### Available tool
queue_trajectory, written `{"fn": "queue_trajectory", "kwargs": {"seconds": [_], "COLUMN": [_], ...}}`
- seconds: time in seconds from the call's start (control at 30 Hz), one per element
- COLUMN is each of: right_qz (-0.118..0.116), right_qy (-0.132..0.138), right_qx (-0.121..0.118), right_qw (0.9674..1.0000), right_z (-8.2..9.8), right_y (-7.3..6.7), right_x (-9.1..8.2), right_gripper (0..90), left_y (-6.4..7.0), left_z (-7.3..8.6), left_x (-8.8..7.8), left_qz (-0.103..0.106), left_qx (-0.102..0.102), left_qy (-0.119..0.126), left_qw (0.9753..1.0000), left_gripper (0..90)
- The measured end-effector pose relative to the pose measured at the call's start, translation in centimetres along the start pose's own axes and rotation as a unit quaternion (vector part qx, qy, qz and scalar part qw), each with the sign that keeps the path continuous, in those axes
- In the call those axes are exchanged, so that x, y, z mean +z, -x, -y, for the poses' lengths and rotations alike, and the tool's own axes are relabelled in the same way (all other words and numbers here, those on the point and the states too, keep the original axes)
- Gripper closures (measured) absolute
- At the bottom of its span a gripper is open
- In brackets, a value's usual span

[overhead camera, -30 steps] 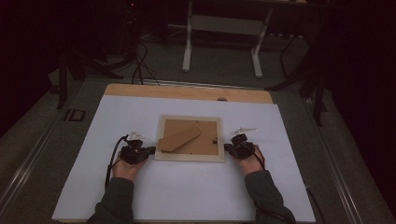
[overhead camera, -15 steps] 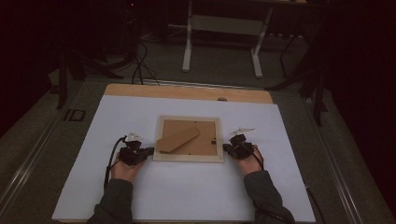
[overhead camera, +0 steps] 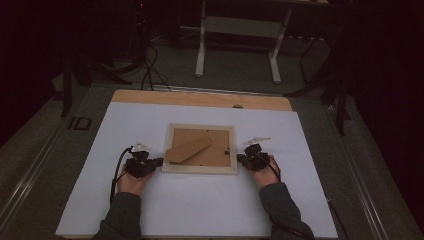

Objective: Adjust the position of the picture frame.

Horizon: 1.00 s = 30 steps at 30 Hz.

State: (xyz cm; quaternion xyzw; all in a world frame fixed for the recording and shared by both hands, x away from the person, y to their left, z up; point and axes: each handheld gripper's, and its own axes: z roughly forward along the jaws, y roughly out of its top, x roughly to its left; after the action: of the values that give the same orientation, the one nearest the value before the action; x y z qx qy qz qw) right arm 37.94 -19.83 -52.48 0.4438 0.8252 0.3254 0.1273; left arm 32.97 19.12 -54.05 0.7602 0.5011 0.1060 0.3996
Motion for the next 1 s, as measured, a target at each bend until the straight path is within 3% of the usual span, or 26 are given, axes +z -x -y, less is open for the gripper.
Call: {"fn": "queue_trajectory", "kwargs": {"seconds": [1.0], "right_qz": [-0.013], "right_qy": [0.001], "right_qx": [-0.002], "right_qw": [0.9999], "right_z": [-0.21], "right_y": [-0.27], "right_x": [0.31], "right_gripper": [89.9], "left_y": [-0.32], "left_z": [0.41], "left_x": [-0.25], "left_qz": [-0.011], "left_qx": [-0.013], "left_qy": [0.012], "left_qw": [0.9998], "left_gripper": [90.0]}}
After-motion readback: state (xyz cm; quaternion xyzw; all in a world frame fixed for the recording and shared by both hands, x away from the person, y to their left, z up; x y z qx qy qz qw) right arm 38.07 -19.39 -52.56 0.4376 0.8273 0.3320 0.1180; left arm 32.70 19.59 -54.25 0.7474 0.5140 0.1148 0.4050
